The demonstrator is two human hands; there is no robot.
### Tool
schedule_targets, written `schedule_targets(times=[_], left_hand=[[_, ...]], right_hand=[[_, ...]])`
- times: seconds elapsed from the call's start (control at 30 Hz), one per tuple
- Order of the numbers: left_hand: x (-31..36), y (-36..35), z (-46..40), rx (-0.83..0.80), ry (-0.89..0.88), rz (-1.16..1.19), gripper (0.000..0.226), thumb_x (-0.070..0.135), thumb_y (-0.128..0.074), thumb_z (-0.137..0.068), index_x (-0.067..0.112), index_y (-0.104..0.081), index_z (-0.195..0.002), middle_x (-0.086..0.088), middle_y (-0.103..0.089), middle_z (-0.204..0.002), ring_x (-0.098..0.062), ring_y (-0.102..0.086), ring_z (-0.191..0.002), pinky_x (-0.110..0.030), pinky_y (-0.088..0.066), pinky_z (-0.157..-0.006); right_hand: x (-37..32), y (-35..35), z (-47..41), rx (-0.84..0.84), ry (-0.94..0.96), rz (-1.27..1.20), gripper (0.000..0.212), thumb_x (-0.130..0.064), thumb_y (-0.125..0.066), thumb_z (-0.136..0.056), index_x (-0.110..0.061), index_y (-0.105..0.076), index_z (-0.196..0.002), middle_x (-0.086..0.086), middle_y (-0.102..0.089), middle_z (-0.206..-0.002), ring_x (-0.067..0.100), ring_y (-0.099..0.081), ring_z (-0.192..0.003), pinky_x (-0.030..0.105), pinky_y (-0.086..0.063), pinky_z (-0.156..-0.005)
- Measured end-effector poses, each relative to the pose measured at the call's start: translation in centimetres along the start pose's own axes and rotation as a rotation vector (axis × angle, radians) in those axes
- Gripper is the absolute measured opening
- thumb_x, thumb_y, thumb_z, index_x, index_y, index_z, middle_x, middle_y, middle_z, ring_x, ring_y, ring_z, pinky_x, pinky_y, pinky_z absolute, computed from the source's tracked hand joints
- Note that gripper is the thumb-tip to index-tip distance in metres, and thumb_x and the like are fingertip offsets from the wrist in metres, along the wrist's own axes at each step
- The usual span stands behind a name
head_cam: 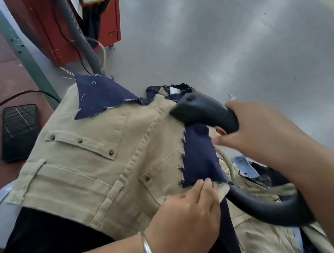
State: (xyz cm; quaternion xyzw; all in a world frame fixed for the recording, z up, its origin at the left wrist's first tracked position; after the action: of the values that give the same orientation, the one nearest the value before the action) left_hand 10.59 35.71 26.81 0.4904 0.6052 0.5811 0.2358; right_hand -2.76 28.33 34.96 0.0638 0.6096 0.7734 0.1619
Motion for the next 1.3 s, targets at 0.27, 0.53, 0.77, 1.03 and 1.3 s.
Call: schedule_targets(times=[0.27, 0.53, 0.77, 1.03, 1.3], left_hand=[[-1.0, 1.2, 0.0, 0.067, 0.016, 0.106, 0.038, 0.008, -0.045, -0.079, 0.017, -0.076, -0.098, 0.002, -0.072, -0.106, -0.007, -0.068, -0.095, -0.02, -0.055, -0.06], [-1.7, 1.5, -0.3, 0.086, 0.009, 0.049, 0.04, 0.006, -0.045, -0.075, 0.014, -0.076, -0.1, -0.001, -0.071, -0.108, -0.011, -0.069, -0.095, -0.021, -0.053, -0.061], [-1.3, 1.2, -0.4, 0.113, -0.004, 0.0, 0.033, 0.005, -0.055, -0.074, 0.014, -0.076, -0.099, -0.001, -0.072, -0.106, -0.011, -0.069, -0.094, -0.021, -0.054, -0.058], [-1.1, 0.7, -0.5, 0.096, 0.01, -0.094, 0.017, 0.015, -0.073, -0.07, 0.014, -0.077, -0.086, -0.002, -0.073, -0.101, -0.011, -0.07, -0.089, -0.021, -0.051, -0.054], [-1.2, 0.5, -0.3, 0.066, 0.008, -0.032, 0.018, 0.016, -0.075, -0.068, 0.016, -0.077, -0.086, 0.0, -0.073, -0.101, -0.011, -0.07, -0.091, -0.021, -0.052, -0.056]], right_hand=[[4.7, 2.8, -1.5, 0.17, -0.124, -0.295, 0.026, -0.032, -0.08, -0.078, -0.023, -0.057, -0.086, 0.004, -0.065, -0.059, 0.02, -0.066, -0.045, 0.03, -0.05, -0.041], [7.8, 1.6, 9.5, 0.03, -0.175, -0.337, 0.041, -0.07, -0.069, -0.054, -0.049, -0.058, -0.087, -0.012, -0.063, -0.051, 0.006, -0.054, -0.032, 0.028, -0.046, -0.036], [7.7, -3.0, 10.4, -0.133, -0.131, -0.273, 0.035, -0.059, -0.075, -0.065, -0.046, -0.054, -0.089, -0.038, -0.06, -0.076, -0.01, -0.06, -0.06, 0.022, -0.042, -0.048], [6.5, -3.3, 4.0, -0.099, -0.029, -0.499, 0.025, -0.034, -0.082, -0.076, -0.033, -0.058, -0.083, -0.013, -0.061, -0.05, 0.004, -0.054, -0.036, 0.014, -0.039, -0.038], [3.9, -1.6, -6.5, -0.1, -0.07, -0.365, 0.03, -0.02, -0.08, -0.081, -0.014, -0.051, -0.082, 0.013, -0.064, -0.062, 0.028, -0.06, -0.048, 0.046, -0.058, -0.056]])
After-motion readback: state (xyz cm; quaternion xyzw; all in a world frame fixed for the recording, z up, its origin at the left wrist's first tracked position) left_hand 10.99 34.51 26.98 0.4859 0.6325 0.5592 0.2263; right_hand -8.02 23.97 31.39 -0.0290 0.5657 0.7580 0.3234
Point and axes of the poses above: each hand's wrist, its own z-axis away from the middle knuckle, its own y-axis out of the back of the hand, x = y × z, the point moved 5 cm from there along -z, towards the middle knuckle
